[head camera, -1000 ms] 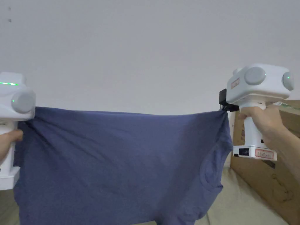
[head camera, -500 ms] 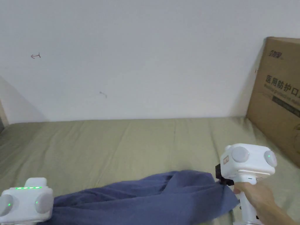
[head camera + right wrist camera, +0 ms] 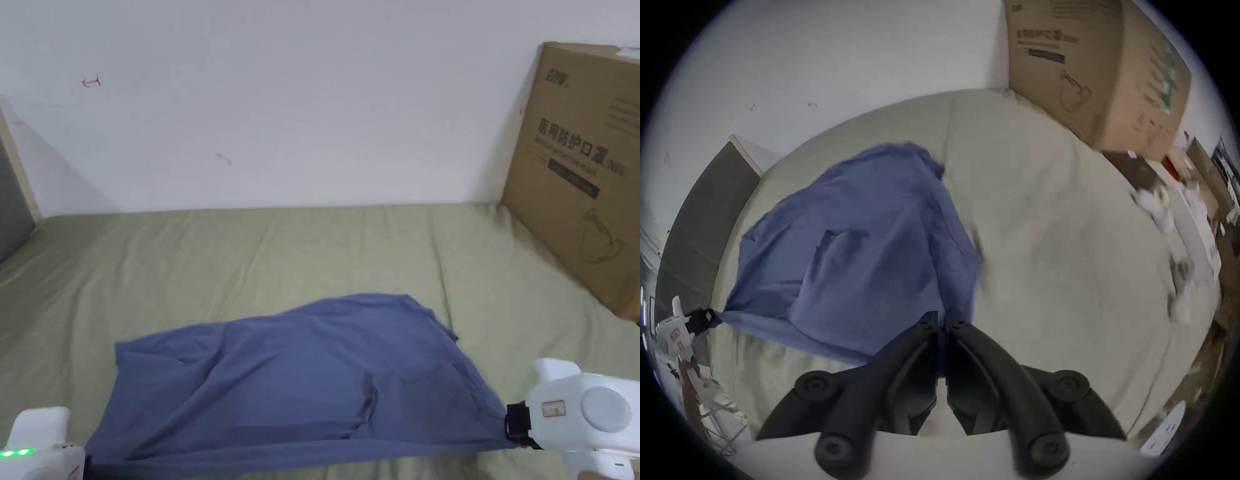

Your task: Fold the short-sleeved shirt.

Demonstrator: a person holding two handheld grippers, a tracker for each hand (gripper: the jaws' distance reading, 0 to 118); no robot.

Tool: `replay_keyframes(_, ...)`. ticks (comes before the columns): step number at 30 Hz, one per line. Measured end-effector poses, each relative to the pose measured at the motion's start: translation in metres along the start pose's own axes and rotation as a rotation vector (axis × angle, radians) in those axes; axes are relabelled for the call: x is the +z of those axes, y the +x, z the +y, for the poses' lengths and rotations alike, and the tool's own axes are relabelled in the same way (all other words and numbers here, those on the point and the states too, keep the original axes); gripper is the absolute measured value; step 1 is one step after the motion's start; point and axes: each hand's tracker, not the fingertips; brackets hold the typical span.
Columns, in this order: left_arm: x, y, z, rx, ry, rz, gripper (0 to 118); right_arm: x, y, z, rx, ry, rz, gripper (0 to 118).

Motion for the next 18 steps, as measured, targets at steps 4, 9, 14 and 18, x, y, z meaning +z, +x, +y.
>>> replay_keyframes(4, 0.047, -0.020, -0.065, -0.023, -0.013, -0.027, 3, 0.041, 0.024, -0.091, -0.064, -0.071, 0.014, 3)
replay_keyframes(9, 0.084, -0.038, -0.132, -0.009, -0.048, -0.033, 3, 0.076, 0.030, -0.179, 0.015, -0.128, 0.005, 3)
replay_keyframes(14, 0.102, -0.038, -0.175, -0.071, -0.050, -0.019, 3, 0.087, 0.032, -0.213, 0.034, -0.135, -0.021, 3)
replay_keyframes(18, 0.111, -0.032, -0.180, -0.050, -0.033, 0.000, 75, 0.093, 0.031, -0.206, 0.012, -0.066, -0.029, 20)
